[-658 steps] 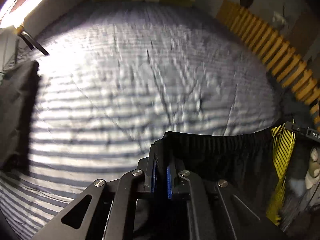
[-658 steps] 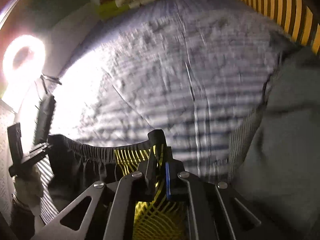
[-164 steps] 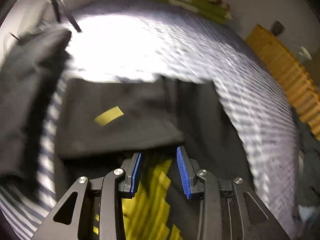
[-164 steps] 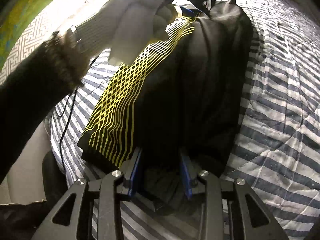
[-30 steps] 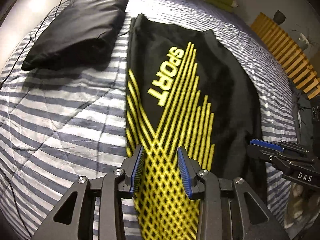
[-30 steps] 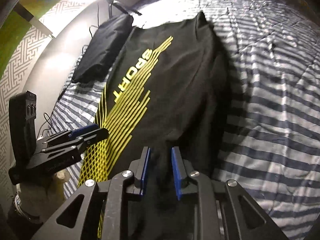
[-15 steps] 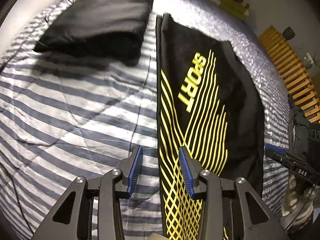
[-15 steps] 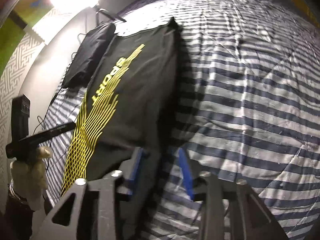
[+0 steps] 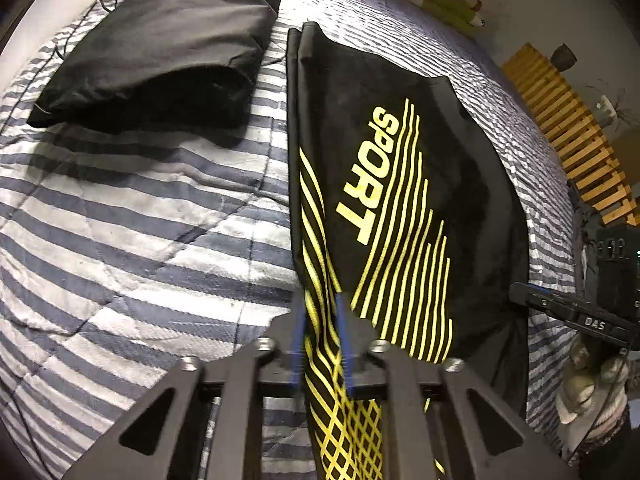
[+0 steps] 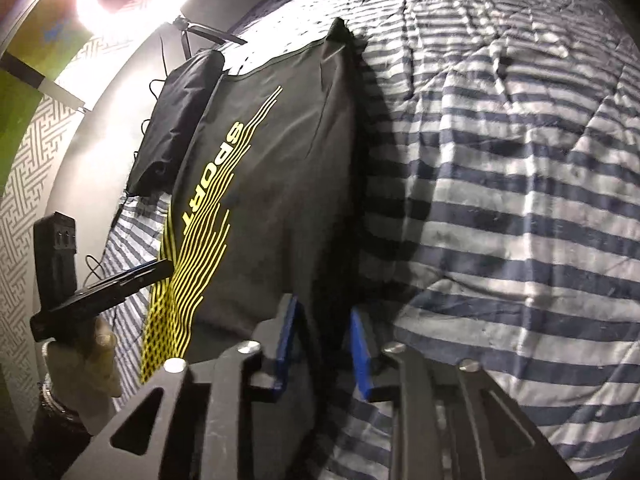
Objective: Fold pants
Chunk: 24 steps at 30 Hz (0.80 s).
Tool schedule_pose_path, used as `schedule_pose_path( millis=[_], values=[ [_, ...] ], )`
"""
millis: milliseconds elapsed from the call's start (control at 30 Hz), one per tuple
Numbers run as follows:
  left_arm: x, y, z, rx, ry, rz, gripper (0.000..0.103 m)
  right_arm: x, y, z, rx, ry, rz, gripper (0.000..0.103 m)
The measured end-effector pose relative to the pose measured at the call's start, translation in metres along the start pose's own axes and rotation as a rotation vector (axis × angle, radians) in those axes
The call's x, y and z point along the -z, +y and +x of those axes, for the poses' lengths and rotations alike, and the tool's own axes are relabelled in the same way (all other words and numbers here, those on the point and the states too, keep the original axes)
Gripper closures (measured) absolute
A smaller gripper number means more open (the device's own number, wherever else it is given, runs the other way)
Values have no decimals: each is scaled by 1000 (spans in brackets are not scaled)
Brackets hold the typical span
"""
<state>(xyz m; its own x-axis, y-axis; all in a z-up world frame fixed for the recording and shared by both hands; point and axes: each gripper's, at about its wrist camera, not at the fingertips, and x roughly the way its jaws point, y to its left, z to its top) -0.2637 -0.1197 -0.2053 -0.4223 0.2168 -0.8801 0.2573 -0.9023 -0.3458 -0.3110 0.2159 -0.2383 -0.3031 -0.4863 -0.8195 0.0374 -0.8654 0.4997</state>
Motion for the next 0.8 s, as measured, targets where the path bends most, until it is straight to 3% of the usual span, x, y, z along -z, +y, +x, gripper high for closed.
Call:
schedule_pose_path(
  millis=[133,400,600,800],
  values=[
    [3,1,0,24,-18,-5,100,2,-3,2,-33,0,8,93],
    [6,7,-33,185,-118,-104,100,5,-14,-26,-176,-68,95,98],
    [2,-11,-97,256,-228,-86,100,10,4,-75,-225,-151,74,98],
    [19,-35,-186,347,-374,-45,100,25,33,-157,-278,-293,37,98]
  ],
)
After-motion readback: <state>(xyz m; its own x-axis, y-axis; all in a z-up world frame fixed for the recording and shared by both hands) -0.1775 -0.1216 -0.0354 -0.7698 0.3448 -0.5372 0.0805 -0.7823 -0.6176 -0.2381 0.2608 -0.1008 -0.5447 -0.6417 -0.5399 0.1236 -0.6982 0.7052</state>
